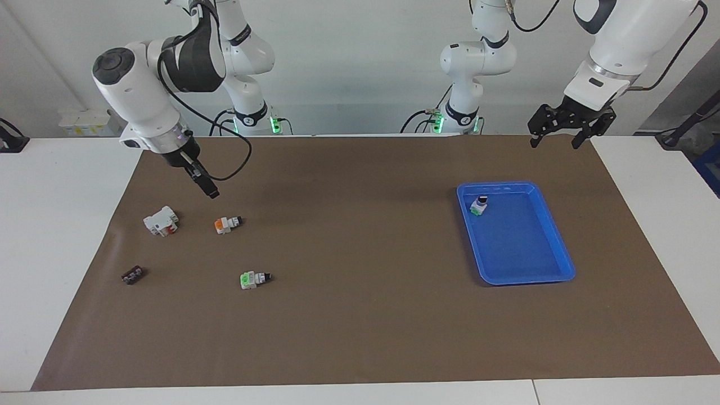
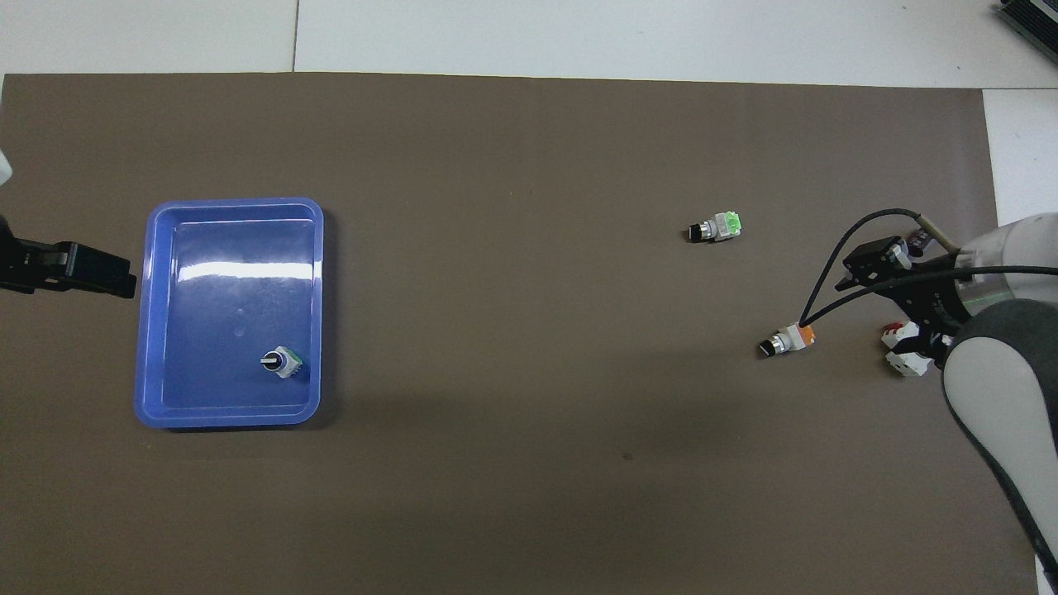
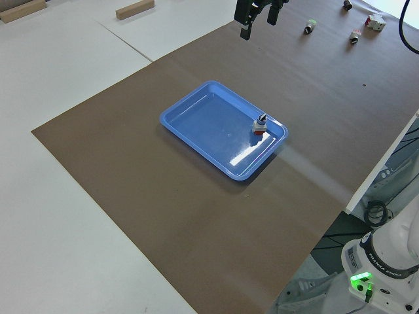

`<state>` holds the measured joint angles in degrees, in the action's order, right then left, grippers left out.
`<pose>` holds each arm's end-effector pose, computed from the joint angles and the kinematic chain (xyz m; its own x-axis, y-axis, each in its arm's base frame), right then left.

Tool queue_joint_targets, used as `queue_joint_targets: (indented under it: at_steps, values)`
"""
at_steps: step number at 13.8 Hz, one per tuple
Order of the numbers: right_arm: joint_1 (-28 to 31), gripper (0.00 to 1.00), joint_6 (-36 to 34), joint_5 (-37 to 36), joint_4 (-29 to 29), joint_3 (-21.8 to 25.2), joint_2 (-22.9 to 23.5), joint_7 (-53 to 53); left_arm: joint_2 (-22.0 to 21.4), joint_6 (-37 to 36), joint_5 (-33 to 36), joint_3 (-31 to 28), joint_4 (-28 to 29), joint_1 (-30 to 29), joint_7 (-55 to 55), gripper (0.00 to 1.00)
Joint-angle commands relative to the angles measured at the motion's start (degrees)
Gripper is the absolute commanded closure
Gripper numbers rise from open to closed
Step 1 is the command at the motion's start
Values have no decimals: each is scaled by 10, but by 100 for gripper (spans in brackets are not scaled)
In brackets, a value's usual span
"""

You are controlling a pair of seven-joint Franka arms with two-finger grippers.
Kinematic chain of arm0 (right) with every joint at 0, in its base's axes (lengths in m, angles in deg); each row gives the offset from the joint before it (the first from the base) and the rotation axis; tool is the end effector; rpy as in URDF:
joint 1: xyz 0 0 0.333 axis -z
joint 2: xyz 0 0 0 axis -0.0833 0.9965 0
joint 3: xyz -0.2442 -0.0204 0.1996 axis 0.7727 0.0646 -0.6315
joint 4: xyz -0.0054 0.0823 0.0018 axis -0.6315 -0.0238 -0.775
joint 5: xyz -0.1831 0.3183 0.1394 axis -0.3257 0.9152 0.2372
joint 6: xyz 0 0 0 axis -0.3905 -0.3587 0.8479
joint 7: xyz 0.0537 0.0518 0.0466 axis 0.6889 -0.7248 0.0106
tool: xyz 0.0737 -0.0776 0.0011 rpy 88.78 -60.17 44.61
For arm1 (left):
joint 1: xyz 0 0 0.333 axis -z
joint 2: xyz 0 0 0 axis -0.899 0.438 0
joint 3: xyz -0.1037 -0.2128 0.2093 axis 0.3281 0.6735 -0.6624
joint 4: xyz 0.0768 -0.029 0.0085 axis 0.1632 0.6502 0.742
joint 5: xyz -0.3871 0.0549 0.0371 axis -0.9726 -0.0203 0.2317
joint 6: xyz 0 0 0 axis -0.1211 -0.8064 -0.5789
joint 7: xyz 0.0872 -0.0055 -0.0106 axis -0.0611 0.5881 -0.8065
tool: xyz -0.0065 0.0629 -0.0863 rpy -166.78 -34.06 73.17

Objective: Turn and place switch with both arms
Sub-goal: 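Lower the right gripper and grasp the orange-topped switch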

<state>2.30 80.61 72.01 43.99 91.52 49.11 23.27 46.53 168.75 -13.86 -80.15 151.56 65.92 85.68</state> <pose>0.5402 0.0008 0.4700 0.5825 -0.8044 -0.1169 -0.8102 -0.5862 -0.0042 0.5366 -0.0374 0.6332 0.9931 -0.1125 -0.0327 -0.1121 -0.9936 0.0120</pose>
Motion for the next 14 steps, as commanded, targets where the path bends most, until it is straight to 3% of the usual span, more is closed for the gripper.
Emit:
queue_joint_targets:
  at_steps: [1, 4, 8, 14]
  values:
    - [8, 0, 48, 23, 23, -5, 41, 24, -8, 7, 3, 0, 11, -1, 3, 0]
    - [8, 0, 94, 31, 56, -5, 62, 22, -8, 9, 3, 0, 11, -1, 3, 0]
    - [5, 0, 194, 30, 151, -5, 50, 3, -8, 9, 3, 0, 13, -1, 3, 0]
    - [29, 0, 213, 30, 156, -5, 69, -42, -8, 10, 3, 0, 15, -1, 2, 0]
